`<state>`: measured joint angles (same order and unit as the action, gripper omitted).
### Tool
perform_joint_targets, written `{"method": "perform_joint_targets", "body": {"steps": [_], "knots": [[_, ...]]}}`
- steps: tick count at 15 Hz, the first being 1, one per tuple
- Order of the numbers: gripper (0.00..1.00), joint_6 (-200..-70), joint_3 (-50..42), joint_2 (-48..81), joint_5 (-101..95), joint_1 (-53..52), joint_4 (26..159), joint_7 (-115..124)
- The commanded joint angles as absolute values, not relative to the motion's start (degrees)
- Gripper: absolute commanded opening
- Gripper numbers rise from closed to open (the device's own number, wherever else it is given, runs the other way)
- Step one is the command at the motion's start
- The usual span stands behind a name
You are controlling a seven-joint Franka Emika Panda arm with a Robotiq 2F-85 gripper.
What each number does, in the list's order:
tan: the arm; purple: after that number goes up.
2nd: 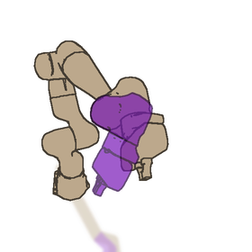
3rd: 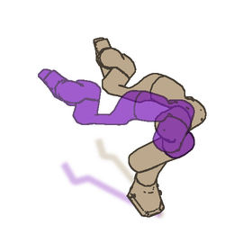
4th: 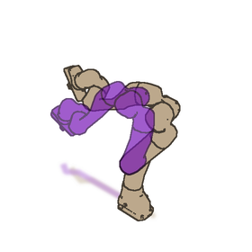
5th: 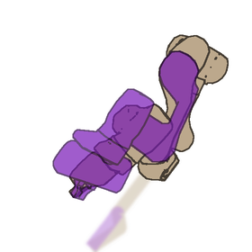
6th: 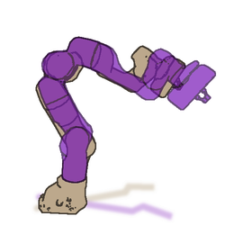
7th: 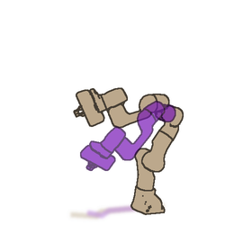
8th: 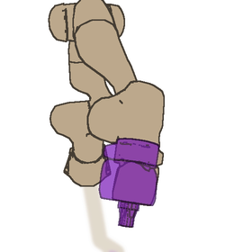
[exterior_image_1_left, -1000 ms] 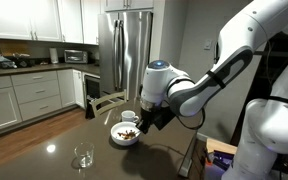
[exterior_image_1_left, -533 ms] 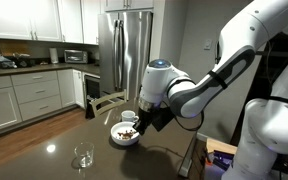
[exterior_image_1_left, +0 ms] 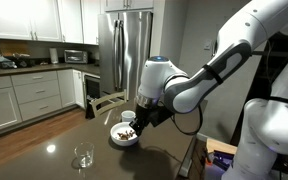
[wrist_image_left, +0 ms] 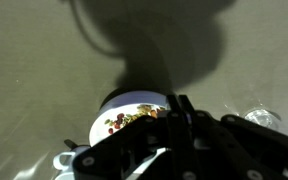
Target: Use the spoon to stir the contents in the white bowl
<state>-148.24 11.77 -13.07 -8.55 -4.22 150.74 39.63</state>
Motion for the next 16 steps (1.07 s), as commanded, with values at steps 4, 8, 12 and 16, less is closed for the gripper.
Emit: {"method": "perform_joint_targets", "body": {"steps": [4,8,12,16], "knots": [[0.05,-145.96,6.53,-11.23,8.88,-5.85,146.46,24.52],[0.05,-142.74,4.0,-11.03,14.48,-5.33,144.23,19.22],[0.05,-137.96,1.1,-10.93,18.97,-4.83,142.16,13.97],[0.05,-131.73,-2.27,-10.26,24.25,-4.21,140.03,7.38]]}}
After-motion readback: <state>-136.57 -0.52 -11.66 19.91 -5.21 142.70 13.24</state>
